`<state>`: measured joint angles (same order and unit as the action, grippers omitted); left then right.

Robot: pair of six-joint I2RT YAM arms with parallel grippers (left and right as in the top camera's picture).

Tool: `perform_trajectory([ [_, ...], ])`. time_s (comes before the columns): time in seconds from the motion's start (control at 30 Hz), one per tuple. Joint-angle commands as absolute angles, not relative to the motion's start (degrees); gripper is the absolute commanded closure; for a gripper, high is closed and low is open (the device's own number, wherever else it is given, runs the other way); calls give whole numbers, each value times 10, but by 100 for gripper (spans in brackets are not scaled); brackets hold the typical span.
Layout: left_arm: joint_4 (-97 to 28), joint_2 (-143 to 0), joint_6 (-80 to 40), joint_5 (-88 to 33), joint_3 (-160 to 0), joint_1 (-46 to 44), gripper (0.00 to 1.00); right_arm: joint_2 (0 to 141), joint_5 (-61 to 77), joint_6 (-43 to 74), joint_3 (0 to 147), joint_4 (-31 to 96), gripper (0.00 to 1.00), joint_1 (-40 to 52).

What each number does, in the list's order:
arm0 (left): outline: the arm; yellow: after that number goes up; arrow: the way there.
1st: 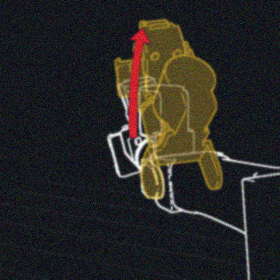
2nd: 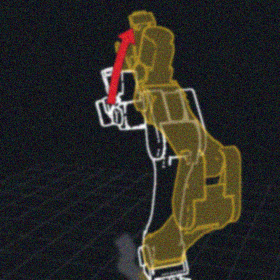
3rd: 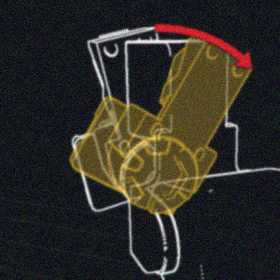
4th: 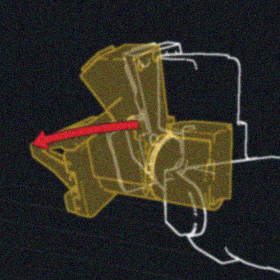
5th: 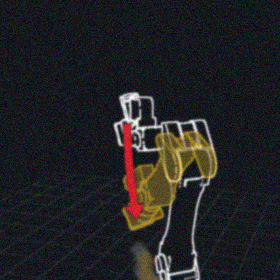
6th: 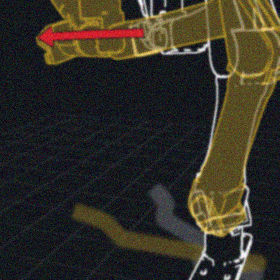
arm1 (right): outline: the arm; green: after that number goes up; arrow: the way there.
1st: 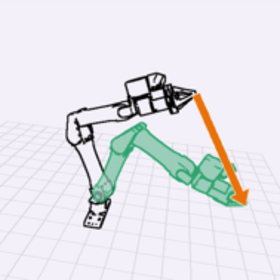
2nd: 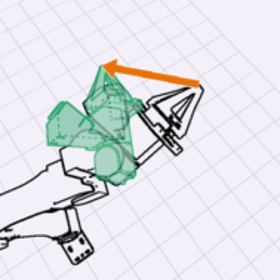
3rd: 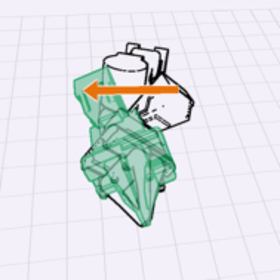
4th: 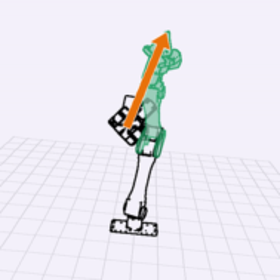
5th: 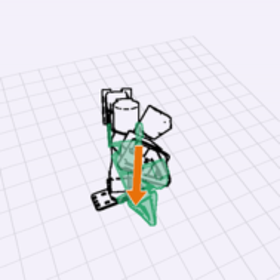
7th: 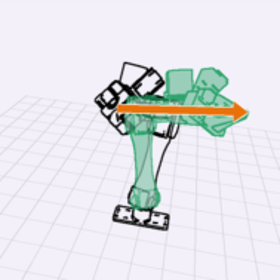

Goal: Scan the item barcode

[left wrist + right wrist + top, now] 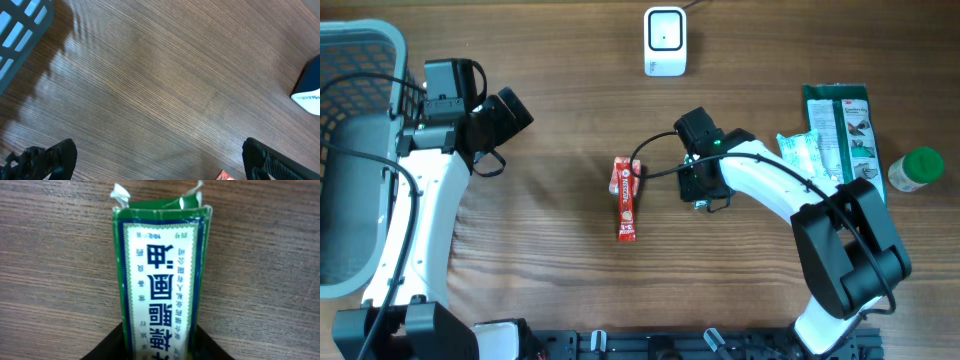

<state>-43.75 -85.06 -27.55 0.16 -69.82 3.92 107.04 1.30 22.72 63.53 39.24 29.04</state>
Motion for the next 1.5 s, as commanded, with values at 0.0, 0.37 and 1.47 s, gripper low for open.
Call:
perform_trajectory([
  [0.0, -438, -845, -275, 8, -703, 41, 0, 1069, 20, 226, 633, 394, 76, 288],
  [0.37, -438, -845, -275, 8, -703, 41, 0, 1025, 139, 164, 750, 459, 87, 251],
  [1.47, -438, -845, -275, 8, -703, 41, 0, 1384, 611, 394, 1094, 4, 91, 119],
])
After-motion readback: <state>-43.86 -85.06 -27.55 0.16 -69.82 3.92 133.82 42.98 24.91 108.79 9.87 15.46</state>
